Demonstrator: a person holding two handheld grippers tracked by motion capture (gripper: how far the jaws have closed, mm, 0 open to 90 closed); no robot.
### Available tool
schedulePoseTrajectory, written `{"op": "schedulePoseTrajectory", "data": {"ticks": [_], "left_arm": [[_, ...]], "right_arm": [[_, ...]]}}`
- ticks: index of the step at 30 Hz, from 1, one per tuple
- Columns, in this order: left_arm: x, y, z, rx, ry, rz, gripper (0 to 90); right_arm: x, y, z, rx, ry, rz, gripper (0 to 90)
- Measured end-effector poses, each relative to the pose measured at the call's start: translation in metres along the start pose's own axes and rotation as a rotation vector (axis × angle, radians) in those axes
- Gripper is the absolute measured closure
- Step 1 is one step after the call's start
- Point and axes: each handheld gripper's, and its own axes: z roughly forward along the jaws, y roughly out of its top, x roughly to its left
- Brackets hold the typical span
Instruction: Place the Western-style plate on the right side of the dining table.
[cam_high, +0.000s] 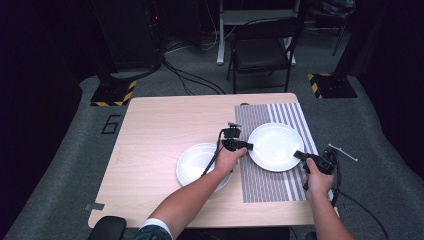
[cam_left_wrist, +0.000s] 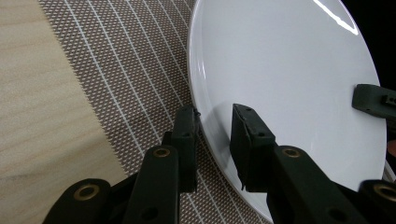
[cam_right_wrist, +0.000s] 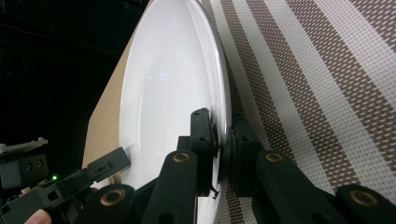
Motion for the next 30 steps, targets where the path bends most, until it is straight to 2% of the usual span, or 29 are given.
{"op": "schedulePoseTrajectory", "data": {"ticks": [6,8,11,14,15,19,21,23,24,26,30], "left_arm": [[-0.001,0.001,0.002,-0.003,-0.003,-0.007,71.6],[-0.001,0.001,0.003,-0.003,-0.004,-0.021,71.5],[0.000,0.002,0.004,0.007,-0.002,-0.007,71.3],[0.000,0.002,0.005,0.002,0.000,-0.018,71.2],[-0.001,0.003,0.005,0.000,0.001,-0.022,71.2],[0.000,0.004,0.006,0.022,0.002,-0.010,71.2],[-0.001,0.004,0.007,0.025,0.006,-0.005,71.1],[-0.002,0.004,0.008,0.032,0.010,0.000,71.0],[-0.003,0.004,0.010,0.027,0.008,-0.013,71.0],[-0.002,0.004,0.010,0.039,0.010,-0.008,70.8],[0.000,0.004,0.010,0.049,0.017,-0.006,70.7]], "right_arm": [[0.000,0.000,0.000,-0.008,-0.016,0.006,81.9],[0.000,0.000,0.001,-0.014,-0.019,0.007,81.8],[0.000,0.000,0.001,-0.021,-0.019,0.012,81.8],[0.000,0.001,0.003,-0.025,-0.022,0.014,81.5],[0.001,0.001,0.004,-0.020,-0.021,0.033,81.4],[-0.002,0.002,0.005,-0.021,-0.031,0.005,80.8],[-0.001,0.003,0.004,-0.015,-0.033,0.025,80.7],[-0.003,0.003,0.005,-0.029,-0.041,0.003,80.5],[-0.004,0.003,0.005,-0.031,-0.041,-0.005,80.4],[-0.004,0.004,0.005,-0.024,-0.047,0.005,80.3],[-0.004,0.003,0.007,-0.026,-0.056,-0.006,79.9]]}}
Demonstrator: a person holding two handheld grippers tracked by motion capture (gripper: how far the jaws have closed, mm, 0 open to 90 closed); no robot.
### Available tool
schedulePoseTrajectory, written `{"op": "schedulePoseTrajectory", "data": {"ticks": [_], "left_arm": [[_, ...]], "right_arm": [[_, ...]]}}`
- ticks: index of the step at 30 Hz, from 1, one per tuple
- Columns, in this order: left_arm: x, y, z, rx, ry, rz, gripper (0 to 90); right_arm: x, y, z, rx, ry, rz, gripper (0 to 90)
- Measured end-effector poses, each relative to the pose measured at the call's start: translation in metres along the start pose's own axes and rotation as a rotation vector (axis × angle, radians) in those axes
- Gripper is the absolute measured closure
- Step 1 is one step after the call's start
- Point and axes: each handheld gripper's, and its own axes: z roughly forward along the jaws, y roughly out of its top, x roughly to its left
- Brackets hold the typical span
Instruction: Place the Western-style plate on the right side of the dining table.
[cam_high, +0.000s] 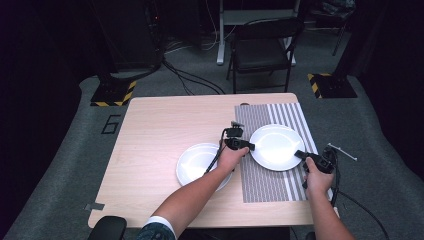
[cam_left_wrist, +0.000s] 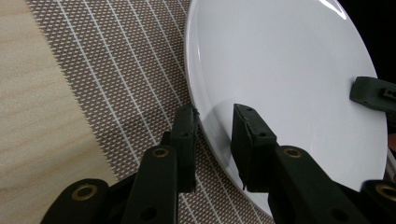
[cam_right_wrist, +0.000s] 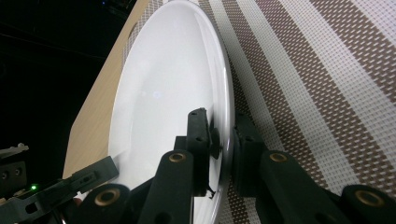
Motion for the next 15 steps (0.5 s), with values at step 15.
{"op": "schedulePoseTrajectory", "data": {"ticks": [15], "left_arm": [[0.0024,-0.0015,0.0053,0.021,0.006,-0.016,68.7]], "right_arm": [[0.0013,-0.0018,0.0034,0.002,-0.044,-0.037,78.0]]}}
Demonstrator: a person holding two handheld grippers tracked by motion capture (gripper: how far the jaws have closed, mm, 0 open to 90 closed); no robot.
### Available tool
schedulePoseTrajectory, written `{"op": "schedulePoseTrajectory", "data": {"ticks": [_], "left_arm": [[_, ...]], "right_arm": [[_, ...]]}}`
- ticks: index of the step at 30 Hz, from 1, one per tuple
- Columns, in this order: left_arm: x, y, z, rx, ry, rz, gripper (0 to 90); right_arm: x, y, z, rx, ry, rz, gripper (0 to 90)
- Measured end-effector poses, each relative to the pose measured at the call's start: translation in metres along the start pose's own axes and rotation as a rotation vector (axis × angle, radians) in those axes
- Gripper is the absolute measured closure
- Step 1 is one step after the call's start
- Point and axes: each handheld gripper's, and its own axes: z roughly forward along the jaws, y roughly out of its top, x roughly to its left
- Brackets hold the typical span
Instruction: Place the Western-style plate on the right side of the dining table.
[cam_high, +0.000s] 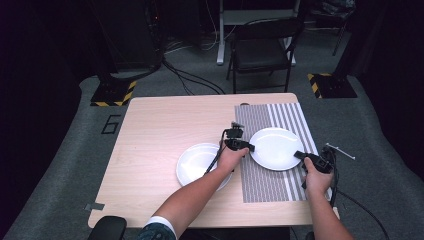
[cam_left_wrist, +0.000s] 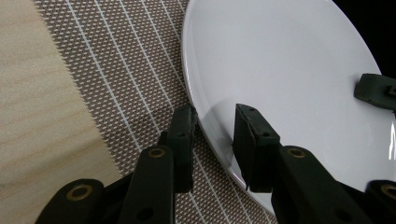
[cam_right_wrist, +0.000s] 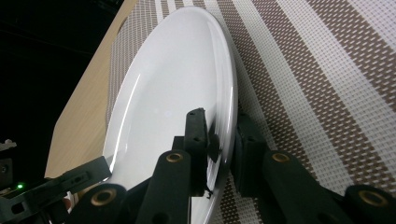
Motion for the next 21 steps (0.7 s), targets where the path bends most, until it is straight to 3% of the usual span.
{"op": "schedulePoseTrajectory", "data": {"ticks": [9,13,15,21], "left_arm": [[0.0010,0.0013,-0.0024,-0.013,0.010,0.016,69.3],[0.0005,-0.0009,0.0002,-0.011,0.005,0.011,69.0],[-0.0003,-0.0010,0.0008,-0.018,0.006,0.009,68.8],[0.0004,-0.0005,-0.0009,-0.012,0.009,0.010,66.7]], "right_arm": [[-0.0004,-0.0006,0.0022,0.001,-0.031,-0.021,76.3],[0.0016,-0.0009,0.0028,0.002,-0.065,-0.040,74.4],[0.0035,-0.0007,0.0020,-0.005,-0.086,-0.074,73.9],[0.0036,-0.0013,-0.0028,-0.033,-0.126,-0.095,72.8]]}}
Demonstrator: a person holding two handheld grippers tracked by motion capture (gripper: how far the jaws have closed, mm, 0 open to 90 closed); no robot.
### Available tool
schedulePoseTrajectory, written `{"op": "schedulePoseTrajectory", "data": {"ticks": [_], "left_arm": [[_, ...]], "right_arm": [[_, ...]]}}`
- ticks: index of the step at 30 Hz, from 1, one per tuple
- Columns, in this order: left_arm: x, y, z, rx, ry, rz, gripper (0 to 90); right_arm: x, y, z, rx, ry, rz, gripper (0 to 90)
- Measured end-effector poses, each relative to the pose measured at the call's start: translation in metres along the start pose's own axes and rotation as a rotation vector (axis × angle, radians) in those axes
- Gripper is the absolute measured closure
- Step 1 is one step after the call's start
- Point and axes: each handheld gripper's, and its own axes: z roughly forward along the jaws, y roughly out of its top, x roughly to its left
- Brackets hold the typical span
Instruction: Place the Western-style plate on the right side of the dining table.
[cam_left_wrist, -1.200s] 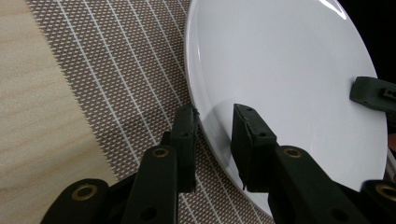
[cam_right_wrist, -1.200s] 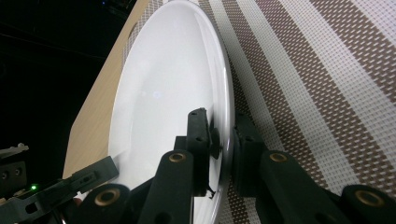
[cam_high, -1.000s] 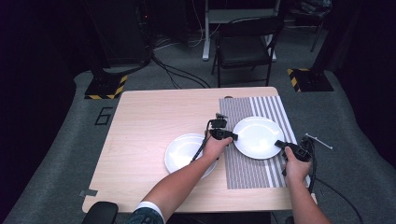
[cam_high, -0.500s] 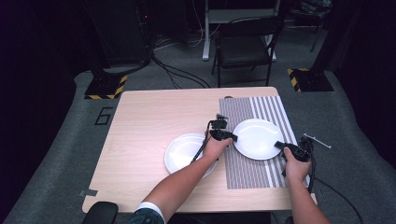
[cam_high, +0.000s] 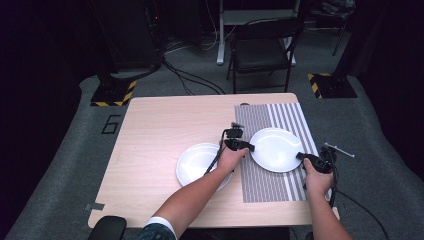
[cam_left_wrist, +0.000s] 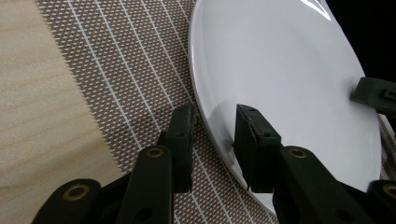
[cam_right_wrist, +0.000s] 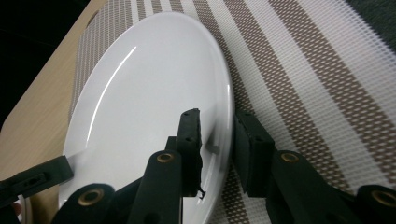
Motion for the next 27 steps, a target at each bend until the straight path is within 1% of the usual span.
{"op": "schedulePoseTrajectory", "data": {"ticks": [1,2,3,4,5,6,7,8,10,11,13,15,16,17,20,21,22,24,25,26,27], "left_arm": [[0.001,0.000,-0.001,0.006,-0.001,0.011,66.5],[0.000,0.000,-0.001,-0.010,-0.006,-0.002,66.3],[0.000,0.000,-0.002,-0.013,-0.006,0.001,66.2],[0.000,0.001,-0.002,-0.017,-0.007,0.004,65.6],[-0.001,0.001,-0.003,-0.017,-0.012,0.002,65.1],[-0.002,0.001,-0.003,-0.024,-0.014,-0.005,64.5],[-0.002,0.001,-0.004,-0.016,-0.014,0.007,64.2],[-0.002,0.001,-0.003,-0.024,-0.015,0.007,63.8],[-0.002,0.001,-0.004,-0.023,-0.019,0.008,62.9],[-0.002,0.001,-0.003,-0.029,-0.020,0.002,62.5],[-0.001,0.001,-0.005,-0.020,-0.020,0.015,61.3],[-0.002,0.001,-0.007,-0.029,-0.020,0.005,60.8],[0.000,0.002,-0.008,-0.023,-0.018,0.022,60.3],[0.000,0.002,-0.009,-0.029,-0.018,0.012,59.9],[0.002,0.002,-0.012,-0.031,-0.022,0.014,58.8],[0.002,0.001,-0.013,-0.043,-0.026,0.009,58.7],[0.003,0.002,-0.015,-0.039,-0.029,0.010,58.5],[0.004,0.002,-0.018,-0.044,-0.024,0.016,57.8],[0.005,0.002,-0.019,-0.055,-0.023,0.006,57.3],[0.006,0.002,-0.021,-0.051,-0.023,0.019,56.1],[0.006,0.002,-0.023,-0.054,-0.018,0.020,55.7]], "right_arm": [[-0.001,0.000,-0.002,-0.014,0.003,-0.006,72.6],[-0.001,0.000,-0.004,-0.021,0.006,-0.010,72.2],[0.000,0.000,-0.006,-0.032,0.007,-0.012,71.5],[0.001,0.000,-0.008,-0.042,0.002,-0.031,70.4],[0.002,-0.001,-0.010,-0.041,-0.001,-0.036,70.1],[0.003,-0.002,-0.011,-0.046,-0.011,-0.054,69.6],[0.004,-0.003,-0.012,-0.051,-0.007,-0.059,69.4],[0.004,-0.004,-0.013,-0.054,-0.010,-0.060,68.7],[0.004,-0.004,-0.015,-0.058,-0.007,-0.053,66.7],[0.004,-0.004,-0.015,-0.061,-0.009,-0.055,65.0],[0.005,-0.005,-0.018,-0.067,-0.004,-0.058,63.4],[0.006,-0.006,-0.021,-0.068,-0.008,-0.075,61.7],[0.006,-0.006,-0.022,-0.068,-0.018,-0.091,61.1],[0.007,-0.007,-0.023,-0.069,-0.023,-0.107,60.8],[0.008,-0.008,-0.024,-0.065,-0.029,-0.123,59.9],[0.009,-0.009,-0.024,-0.063,-0.029,-0.120,59.7],[0.009,-0.009,-0.024,-0.059,-0.031,-0.119,59.7],[0.010,-0.010,-0.024,-0.059,-0.035,-0.129,59.5],[0.010,-0.010,-0.024,-0.056,-0.035,-0.134,59.2],[0.011,-0.010,-0.025,-0.059,-0.032,-0.133,58.6],[0.011,-0.010,-0.026,-0.062,-0.030,-0.135,58.1]]}}
